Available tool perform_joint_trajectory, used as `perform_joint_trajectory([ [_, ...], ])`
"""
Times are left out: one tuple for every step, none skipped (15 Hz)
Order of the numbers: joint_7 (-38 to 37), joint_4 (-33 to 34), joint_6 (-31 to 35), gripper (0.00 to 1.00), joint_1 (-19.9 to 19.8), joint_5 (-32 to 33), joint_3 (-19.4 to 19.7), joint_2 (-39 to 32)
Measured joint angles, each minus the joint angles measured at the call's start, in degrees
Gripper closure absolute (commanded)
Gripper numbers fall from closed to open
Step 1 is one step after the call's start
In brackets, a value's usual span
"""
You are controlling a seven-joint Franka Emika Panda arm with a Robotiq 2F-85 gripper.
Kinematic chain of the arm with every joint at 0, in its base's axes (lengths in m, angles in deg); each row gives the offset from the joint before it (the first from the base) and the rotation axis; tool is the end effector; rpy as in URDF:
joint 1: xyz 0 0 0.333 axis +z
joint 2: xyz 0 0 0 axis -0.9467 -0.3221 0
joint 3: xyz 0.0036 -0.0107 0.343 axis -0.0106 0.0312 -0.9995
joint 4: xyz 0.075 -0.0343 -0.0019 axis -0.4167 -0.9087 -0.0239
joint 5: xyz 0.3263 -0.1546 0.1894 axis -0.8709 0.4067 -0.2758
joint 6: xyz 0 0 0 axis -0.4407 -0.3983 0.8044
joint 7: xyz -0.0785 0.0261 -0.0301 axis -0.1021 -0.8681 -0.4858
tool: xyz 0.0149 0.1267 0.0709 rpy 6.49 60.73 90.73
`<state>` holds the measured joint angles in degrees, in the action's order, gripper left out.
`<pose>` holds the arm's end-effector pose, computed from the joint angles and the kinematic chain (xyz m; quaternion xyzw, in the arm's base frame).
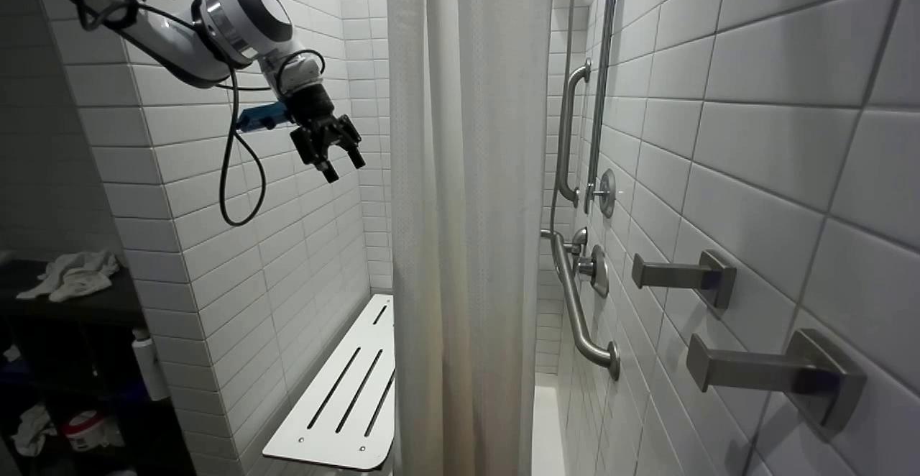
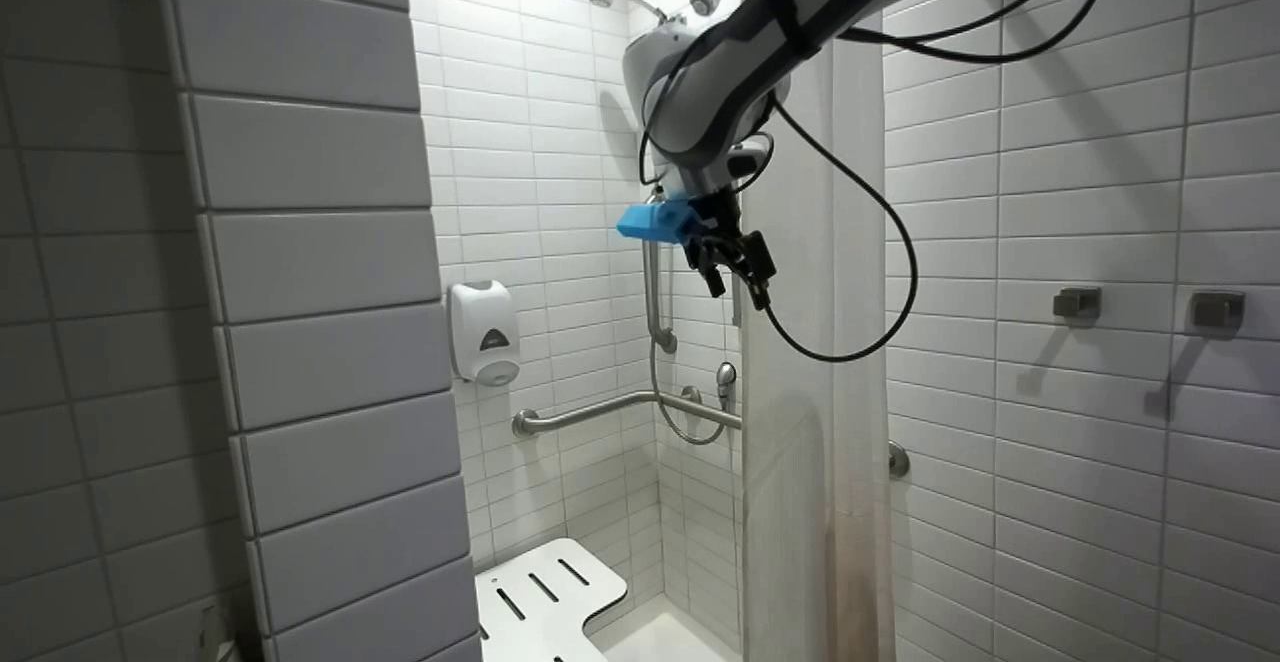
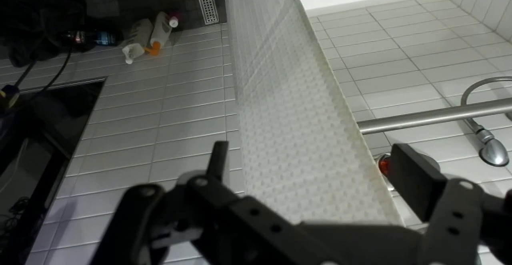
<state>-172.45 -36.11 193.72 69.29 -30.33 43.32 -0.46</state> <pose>0.5921 -0.0352 0.4707 0.6426 -0.7328 0.1841 0.1272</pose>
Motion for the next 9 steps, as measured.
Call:
perform_joint_trajectory([
  [-0.6,0.2,0.0,0.0,0.2,0.1,0.0,-0.4],
  [-1.3,0.4,0.0,0.0,0.4,0.1,0.0,-0.8],
  [-1.9,0.8,0.0,0.0,0.7,0.1,0.0,-1.3],
  [-2.8,1.3,-0.1,0.0,0.8,0.2,0.1,-2.0],
  [-3.8,2.0,-0.1,0.0,1.0,0.3,0.3,-2.7],
  [-5.0,2.9,-0.3,0.0,1.2,0.7,0.7,-3.6],
  [-6.4,4.0,-0.5,0.0,1.3,1.4,1.1,-4.7],
  [-7.9,5.3,-1.1,0.0,1.4,2.1,1.6,-6.1],
  [-9.6,6.9,-1.8,0.0,1.5,3.1,2.3,-7.7],
])
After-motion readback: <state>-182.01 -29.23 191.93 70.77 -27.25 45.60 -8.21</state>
